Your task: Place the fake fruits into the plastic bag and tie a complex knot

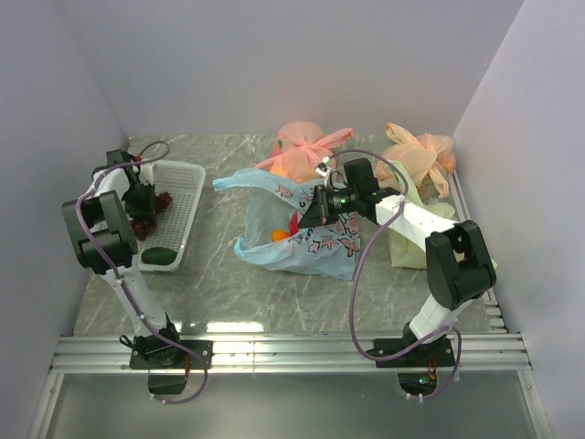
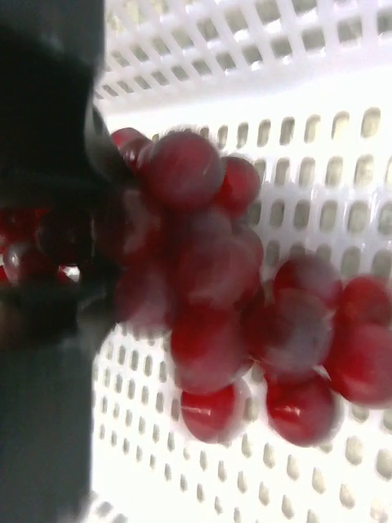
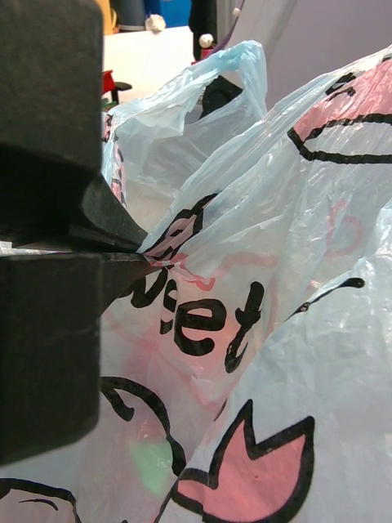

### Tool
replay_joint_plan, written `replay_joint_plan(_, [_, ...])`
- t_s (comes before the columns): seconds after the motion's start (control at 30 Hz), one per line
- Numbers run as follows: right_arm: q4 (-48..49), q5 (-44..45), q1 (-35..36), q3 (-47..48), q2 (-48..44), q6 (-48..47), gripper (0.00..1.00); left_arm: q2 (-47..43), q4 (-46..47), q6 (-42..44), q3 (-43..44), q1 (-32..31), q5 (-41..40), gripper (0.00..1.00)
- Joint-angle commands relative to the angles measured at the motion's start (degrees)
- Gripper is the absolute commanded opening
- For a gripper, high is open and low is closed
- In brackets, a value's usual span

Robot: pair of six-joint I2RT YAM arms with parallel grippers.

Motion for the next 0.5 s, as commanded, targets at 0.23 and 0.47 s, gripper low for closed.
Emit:
replay_joint_plan(0.23, [1.3,-0.2,-0.4,2.2,-1.7,0.0,0.0,-12.5,-13.5,7.5,7.1,-1.3,29.9,0.0])
replay_joint_plan(0.47, [3.0,0.3,-0.4,2.4,-3.2,2.2,0.0,-23.3,-23.0,17.0,10.0,-10.4,35.2,0.0])
